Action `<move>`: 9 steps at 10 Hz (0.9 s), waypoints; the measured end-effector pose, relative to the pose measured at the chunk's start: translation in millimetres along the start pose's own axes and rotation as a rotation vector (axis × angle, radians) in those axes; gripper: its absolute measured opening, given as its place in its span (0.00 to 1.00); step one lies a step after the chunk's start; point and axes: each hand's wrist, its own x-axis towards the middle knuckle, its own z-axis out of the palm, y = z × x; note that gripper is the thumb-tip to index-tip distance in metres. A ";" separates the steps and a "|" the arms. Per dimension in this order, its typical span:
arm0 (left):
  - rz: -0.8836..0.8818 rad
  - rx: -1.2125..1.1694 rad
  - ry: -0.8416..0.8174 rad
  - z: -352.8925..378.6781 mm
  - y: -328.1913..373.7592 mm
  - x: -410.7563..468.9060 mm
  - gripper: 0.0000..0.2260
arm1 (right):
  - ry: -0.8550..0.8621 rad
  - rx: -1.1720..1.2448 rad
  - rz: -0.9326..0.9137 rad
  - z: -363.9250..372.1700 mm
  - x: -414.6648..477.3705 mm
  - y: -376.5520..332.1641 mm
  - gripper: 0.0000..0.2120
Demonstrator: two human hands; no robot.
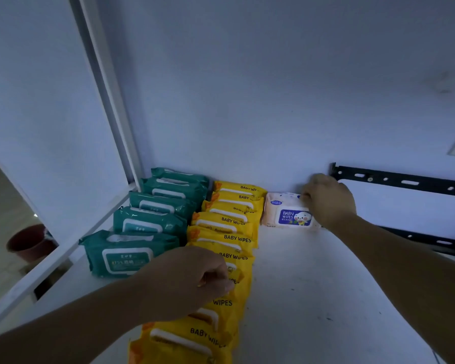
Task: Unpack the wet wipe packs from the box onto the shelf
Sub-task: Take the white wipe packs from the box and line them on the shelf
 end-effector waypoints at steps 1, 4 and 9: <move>0.027 0.018 0.027 1.2 -5.5 -2.3 0.12 | -0.035 -0.082 0.020 -4.6 2.8 -5.5 0.07; 0.015 0.005 0.011 6.7 -9.6 2.8 0.12 | -0.131 -0.085 0.159 -1.2 8.7 -3.2 0.08; 0.099 -0.012 -0.064 -6.6 8.3 -0.8 0.08 | -0.204 0.535 0.107 -32.3 -72.2 15.9 0.15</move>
